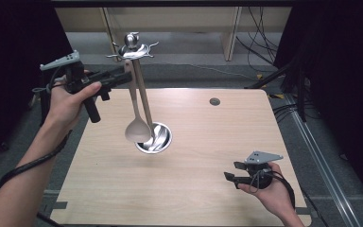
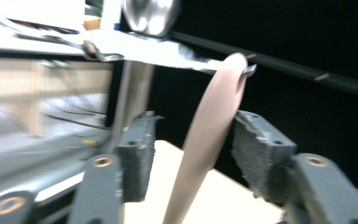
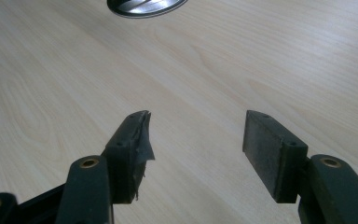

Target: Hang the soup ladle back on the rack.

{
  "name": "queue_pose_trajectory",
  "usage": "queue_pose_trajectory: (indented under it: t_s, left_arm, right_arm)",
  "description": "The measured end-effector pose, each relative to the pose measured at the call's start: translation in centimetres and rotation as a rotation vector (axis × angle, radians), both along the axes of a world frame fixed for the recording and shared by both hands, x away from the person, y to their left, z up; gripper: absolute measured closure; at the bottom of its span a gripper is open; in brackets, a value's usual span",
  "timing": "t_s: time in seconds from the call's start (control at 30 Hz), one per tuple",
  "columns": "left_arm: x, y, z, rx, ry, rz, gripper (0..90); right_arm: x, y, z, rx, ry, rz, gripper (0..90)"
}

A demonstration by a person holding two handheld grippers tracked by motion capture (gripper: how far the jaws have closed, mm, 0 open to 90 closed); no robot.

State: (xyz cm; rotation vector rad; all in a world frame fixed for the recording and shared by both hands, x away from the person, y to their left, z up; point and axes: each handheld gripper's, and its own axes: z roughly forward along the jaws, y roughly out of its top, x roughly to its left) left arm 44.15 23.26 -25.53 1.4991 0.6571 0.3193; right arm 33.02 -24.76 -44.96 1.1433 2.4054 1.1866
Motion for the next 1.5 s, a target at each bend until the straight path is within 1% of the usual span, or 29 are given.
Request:
queue_pose_trajectory:
  t_s: [0.07, 0.1, 0.13, 0.17, 0.2, 0.23, 0.27, 0.3, 0.33, 0.47, 0.5, 0.57, 0.6, 0.7, 0.73, 0.87, 0.93, 0.97, 1.03, 1.1, 1.17, 1.2, 1.23, 1.27, 1.3, 1.33, 1.4, 1.43, 1.5]
  left_arm:
    - [-0.9, 0.0, -0.3, 0.054, -0.037, 0.056, 36.3]
    - [-1.5, 0.1, -0.5, 0.068, -0.057, 0.070, 33.5]
    - [-1.9, 0.2, -0.7, 0.078, -0.061, 0.086, 30.7]
    - [-2.7, 0.4, -1.0, 0.104, -0.076, 0.112, 29.0]
    - [-3.1, 0.4, -1.2, 0.109, -0.086, 0.124, 27.6]
    - [-3.6, 0.6, -1.6, 0.133, -0.122, 0.141, 26.8]
    - [-4.2, 0.7, -2.0, 0.147, -0.131, 0.154, 26.2]
    - [-5.0, 0.9, -2.7, 0.161, -0.138, 0.165, 25.8]
    - [-5.4, 0.9, -3.1, 0.168, -0.138, 0.172, 25.7]
    - [-7.3, 1.4, -5.7, 0.203, -0.126, 0.206, 25.7]
    - [-7.8, 1.5, -6.4, 0.214, -0.117, 0.212, 25.8]
    - [-8.4, 1.5, -7.7, 0.226, -0.110, 0.219, 25.8]
    - [-8.8, 1.5, -8.5, 0.234, -0.101, 0.222, 25.9]
    - [-9.8, 1.5, -11.0, 0.255, -0.071, 0.224, 26.2]
    - [-10.0, 1.4, -11.9, 0.266, -0.061, 0.226, 26.2]
    - [-10.7, 1.3, -14.3, 0.280, -0.026, 0.220, 26.4]
    - [-10.8, 1.4, -15.4, 0.311, 0.001, 0.205, 26.3]
    - [-10.8, 1.5, -15.9, 0.319, 0.004, 0.200, 26.3]
    - [-10.7, 1.6, -17.3, 0.342, 0.022, 0.192, 26.3]
    - [-11.0, 1.5, -18.7, 0.329, 0.073, 0.193, 26.4]
    - [-11.1, 1.4, -19.9, 0.345, 0.111, 0.188, 26.9]
    - [-11.1, 1.4, -20.3, 0.370, 0.115, 0.176, 27.0]
    - [-11.1, 1.2, -20.7, 0.365, 0.141, 0.171, 27.0]
    - [-11.1, 1.3, -21.0, 0.383, 0.155, 0.164, 27.0]
    - [-11.0, 1.2, -21.2, 0.382, 0.172, 0.159, 27.0]
    - [-10.9, 1.3, -21.2, 0.394, 0.173, 0.159, 27.0]
    - [-10.6, 1.5, -21.4, 0.385, 0.182, 0.156, 27.6]
    - [-10.6, 1.5, -21.5, 0.374, 0.188, 0.159, 27.9]
    - [-10.6, 1.7, -21.5, 0.376, 0.197, 0.150, 29.5]
  right_arm:
    - [0.0, 0.0, 0.0, 0.000, 0.002, -0.002, 41.7]
    - [0.0, 0.0, 0.0, -0.001, 0.002, -0.002, 41.7]
    - [0.0, 0.0, 0.0, -0.002, 0.001, -0.001, 41.7]
    - [0.0, 0.0, 0.0, -0.002, 0.004, -0.002, 41.7]
    - [0.0, -0.1, 0.0, -0.006, -0.014, 0.000, 41.7]
    - [0.0, -0.2, 0.1, -0.012, -0.009, 0.003, 41.7]
    - [0.1, -0.2, 0.1, -0.013, -0.012, 0.004, 41.7]
    - [0.0, -0.2, 0.1, -0.009, -0.010, -0.007, 41.7]
    - [0.2, -0.4, 0.1, -0.023, -0.029, 0.003, 41.7]
    - [0.2, -0.4, 0.0, -0.024, -0.029, 0.006, 41.6]
    - [0.1, -0.3, 0.0, -0.017, -0.016, 0.000, 41.6]
    - [0.1, -0.3, -0.1, -0.005, -0.014, -0.001, 41.5]
    - [0.2, -0.4, -0.1, -0.019, -0.026, 0.002, 41.5]
    - [0.2, -0.4, -0.2, -0.023, -0.020, 0.002, 41.3]
    - [0.1, -0.2, -0.2, -0.011, 0.003, -0.012, 41.2]
    - [0.2, -0.3, -0.3, -0.026, -0.002, 0.004, 41.0]
    - [0.1, -0.2, -0.4, -0.013, 0.028, -0.005, 41.0]
    - [0.3, -0.4, -0.5, -0.032, -0.009, 0.013, 41.0]
    - [0.2, -0.2, -0.6, 0.000, 0.034, 0.006, 41.0]
    - [0.3, -0.4, -0.7, -0.021, 0.008, 0.002, 41.0]
    - [0.3, -0.3, -0.9, -0.014, 0.033, -0.001, 41.0]
    - [0.3, -0.4, -1.0, -0.015, 0.033, 0.001, 41.0]
    - [0.4, -0.5, -1.1, -0.021, 0.023, 0.001, 41.0]
    - [0.4, -0.5, -1.1, -0.021, 0.023, 0.001, 41.0]
    - [0.3, -0.4, -1.3, -0.011, 0.042, -0.009, 41.0]
    - [0.5, -0.5, -1.4, -0.027, 0.018, 0.015, 41.0]
    - [0.4, -0.5, -1.5, -0.017, 0.034, 0.000, 41.0]
    - [0.5, -0.6, -1.5, -0.018, 0.031, 0.002, 40.9]
    - [0.4, -0.5, -1.5, -0.003, 0.053, -0.013, 40.9]
